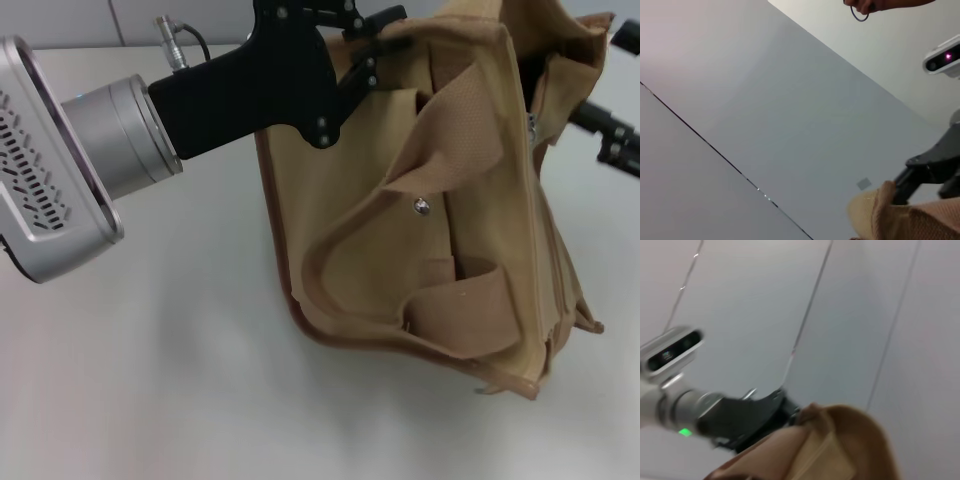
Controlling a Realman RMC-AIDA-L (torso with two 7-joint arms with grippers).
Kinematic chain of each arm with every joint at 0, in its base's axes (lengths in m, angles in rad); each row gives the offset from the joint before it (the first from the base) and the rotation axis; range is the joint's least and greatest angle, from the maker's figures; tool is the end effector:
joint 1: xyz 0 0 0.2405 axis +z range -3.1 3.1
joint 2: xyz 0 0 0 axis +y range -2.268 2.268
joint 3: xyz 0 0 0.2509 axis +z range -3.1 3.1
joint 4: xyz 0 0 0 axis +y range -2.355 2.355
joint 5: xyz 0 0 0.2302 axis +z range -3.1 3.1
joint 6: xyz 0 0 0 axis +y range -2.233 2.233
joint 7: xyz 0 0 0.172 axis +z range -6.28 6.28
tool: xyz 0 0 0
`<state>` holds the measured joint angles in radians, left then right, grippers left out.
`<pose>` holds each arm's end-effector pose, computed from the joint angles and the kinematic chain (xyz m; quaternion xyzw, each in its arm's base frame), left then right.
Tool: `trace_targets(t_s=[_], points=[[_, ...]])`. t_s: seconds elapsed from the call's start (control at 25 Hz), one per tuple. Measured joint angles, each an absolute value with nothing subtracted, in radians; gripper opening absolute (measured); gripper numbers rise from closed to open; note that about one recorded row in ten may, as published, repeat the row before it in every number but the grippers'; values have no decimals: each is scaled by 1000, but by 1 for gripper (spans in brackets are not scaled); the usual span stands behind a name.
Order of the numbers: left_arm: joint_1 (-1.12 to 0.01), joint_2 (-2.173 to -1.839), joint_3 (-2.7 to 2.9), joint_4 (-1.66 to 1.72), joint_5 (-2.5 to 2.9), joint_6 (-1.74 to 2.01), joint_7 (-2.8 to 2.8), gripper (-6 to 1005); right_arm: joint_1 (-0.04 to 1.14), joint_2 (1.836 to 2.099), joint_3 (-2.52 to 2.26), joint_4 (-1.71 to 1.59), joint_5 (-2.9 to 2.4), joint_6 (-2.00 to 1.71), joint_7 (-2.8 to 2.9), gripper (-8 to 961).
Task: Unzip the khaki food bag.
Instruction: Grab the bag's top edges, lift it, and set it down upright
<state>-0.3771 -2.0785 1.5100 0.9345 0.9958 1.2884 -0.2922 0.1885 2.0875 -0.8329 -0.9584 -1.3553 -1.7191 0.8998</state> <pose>-0.1195 0.3539 -0.0329 -0.8166 0.3296 -0.3372 0.3329 0.2442 0.3024 0.0764 -0.8616 -0.0676 0.3733 0.3373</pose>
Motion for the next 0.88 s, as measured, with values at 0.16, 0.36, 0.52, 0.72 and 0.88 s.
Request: trace_targets(t_s=[0.16, 0.36, 0.52, 0.72, 0.88], points=[[-376, -2079, 1517, 935, 996, 1288, -291, 111, 206, 2091, -842, -917, -1304, -1682, 815, 693], [-375, -2078, 1518, 936, 996, 1288, -291, 112, 243, 2087, -845, -864, -1299, -1627, 797, 693], [-374, -2078, 1520, 936, 996, 1289, -291, 112, 252, 2085, -872, -868, -1312, -1598, 807, 693], [-378, -2078, 1520, 936, 996, 1289, -289, 113, 253, 2084, -895, -906, -1363, -1598, 862, 693], [-380, -2078, 1520, 936, 996, 1289, -289, 113, 248, 2084, -897, -948, -1410, -1599, 925, 694]])
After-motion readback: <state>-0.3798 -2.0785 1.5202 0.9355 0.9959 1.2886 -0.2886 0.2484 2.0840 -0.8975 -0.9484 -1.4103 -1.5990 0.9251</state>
